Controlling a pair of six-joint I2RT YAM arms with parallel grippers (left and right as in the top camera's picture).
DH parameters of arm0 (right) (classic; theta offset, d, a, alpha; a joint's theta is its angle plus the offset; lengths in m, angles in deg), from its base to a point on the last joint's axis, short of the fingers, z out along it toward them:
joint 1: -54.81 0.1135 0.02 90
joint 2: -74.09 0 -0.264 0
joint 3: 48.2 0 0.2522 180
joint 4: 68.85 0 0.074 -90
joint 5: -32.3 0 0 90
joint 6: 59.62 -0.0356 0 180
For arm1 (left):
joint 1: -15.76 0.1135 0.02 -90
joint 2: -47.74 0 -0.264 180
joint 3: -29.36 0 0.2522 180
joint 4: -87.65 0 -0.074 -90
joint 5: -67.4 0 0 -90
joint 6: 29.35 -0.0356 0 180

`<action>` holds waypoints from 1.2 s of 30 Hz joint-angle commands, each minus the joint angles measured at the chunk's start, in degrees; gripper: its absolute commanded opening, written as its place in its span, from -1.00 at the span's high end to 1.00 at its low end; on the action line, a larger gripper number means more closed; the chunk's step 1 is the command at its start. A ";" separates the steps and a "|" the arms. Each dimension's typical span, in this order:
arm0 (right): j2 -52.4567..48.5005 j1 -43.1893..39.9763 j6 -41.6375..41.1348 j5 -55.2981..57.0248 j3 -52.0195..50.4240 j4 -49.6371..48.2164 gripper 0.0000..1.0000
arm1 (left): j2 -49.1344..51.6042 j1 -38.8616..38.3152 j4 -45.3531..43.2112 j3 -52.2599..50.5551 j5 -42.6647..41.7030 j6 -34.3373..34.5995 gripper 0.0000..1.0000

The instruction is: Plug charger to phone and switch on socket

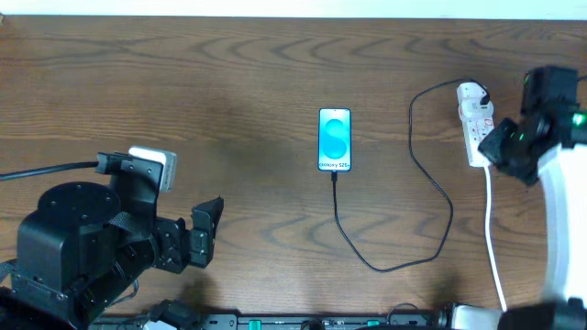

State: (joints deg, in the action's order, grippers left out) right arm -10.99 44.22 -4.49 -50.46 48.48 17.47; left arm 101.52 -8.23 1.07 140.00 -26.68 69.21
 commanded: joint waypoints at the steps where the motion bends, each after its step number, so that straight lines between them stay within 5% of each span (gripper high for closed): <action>1: -6.56 -3.15 2.14 -3.15 6.71 0.44 0.98 | 0.07 0.24 0.31 -0.17 0.92 -0.61 -0.96; 24: -38.05 -12.63 4.13 -12.74 29.55 0.26 0.98 | 0.07 0.24 0.31 -0.17 0.92 -0.61 -0.97; 36: -41.62 -12.57 1.01 -18.29 30.08 -8.94 0.98 | 0.07 0.24 0.31 -0.17 0.92 -0.63 -0.96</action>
State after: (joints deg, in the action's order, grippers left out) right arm -52.67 31.74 -1.41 -67.55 77.09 9.42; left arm 101.54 -8.23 1.13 140.00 -26.66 69.18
